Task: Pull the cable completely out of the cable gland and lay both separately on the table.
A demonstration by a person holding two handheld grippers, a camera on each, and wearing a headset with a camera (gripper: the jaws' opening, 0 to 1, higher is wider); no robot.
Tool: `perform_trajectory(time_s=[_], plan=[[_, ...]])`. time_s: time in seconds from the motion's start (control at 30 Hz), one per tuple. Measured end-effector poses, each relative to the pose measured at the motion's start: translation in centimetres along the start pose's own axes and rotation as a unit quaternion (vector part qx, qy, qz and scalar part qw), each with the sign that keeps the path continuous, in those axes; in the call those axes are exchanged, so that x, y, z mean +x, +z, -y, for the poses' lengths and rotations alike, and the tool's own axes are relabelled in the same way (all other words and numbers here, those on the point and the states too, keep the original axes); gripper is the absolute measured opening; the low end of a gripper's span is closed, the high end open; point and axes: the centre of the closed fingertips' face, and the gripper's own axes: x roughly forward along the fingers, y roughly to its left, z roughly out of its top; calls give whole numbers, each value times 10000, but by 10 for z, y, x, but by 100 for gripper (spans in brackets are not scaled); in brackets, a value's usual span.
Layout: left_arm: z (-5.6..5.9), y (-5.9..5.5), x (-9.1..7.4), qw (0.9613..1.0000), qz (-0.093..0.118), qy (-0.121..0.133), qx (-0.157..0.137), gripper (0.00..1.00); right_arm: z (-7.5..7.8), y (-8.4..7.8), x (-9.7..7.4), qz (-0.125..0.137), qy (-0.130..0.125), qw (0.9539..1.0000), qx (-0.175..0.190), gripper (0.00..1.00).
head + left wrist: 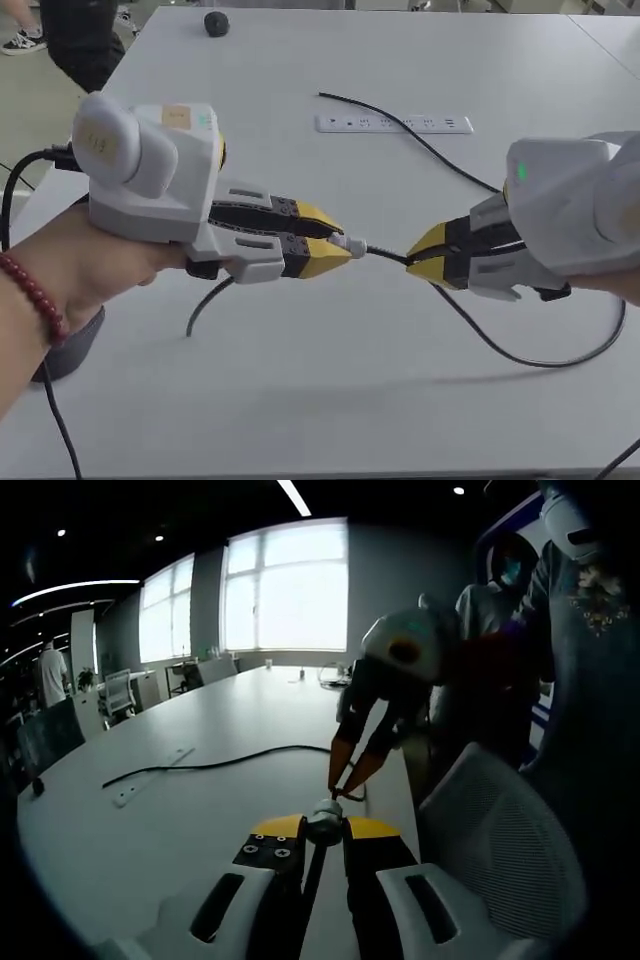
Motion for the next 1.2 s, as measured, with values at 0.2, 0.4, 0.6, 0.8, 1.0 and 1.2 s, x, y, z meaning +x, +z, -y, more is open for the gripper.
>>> perform_trajectory(time_s=[0.2, 0.4, 0.6, 0.8, 1.0, 1.2], plan=[[-2, 2, -2, 10000, 42, 24, -21, 16, -1, -21, 3, -159, -9, 9996, 239, 0], [-3, 3, -3, 10000, 44, 46, -20, 16, -2, -33, 5, -269, -25, 9991, 340, 0], [-4, 4, -4, 10000, 47, 61, -12, 16, -3, -51, 8, -440, -8, 9978, 494, 0], [-8, 7, -7, 9999, 82, 120, -26, 16, -4, -77, 9, -656, 21, 9953, 711, 0], [-8, 7, -6, 9999, 76, 124, -28, 16, -5, -89, 8, -792, 17, 9936, 801, 0], [-10, 8, -8, 9998, 91, 162, -28, 16, -1, -103, 8, -939, -37, 9915, 895, 0]])
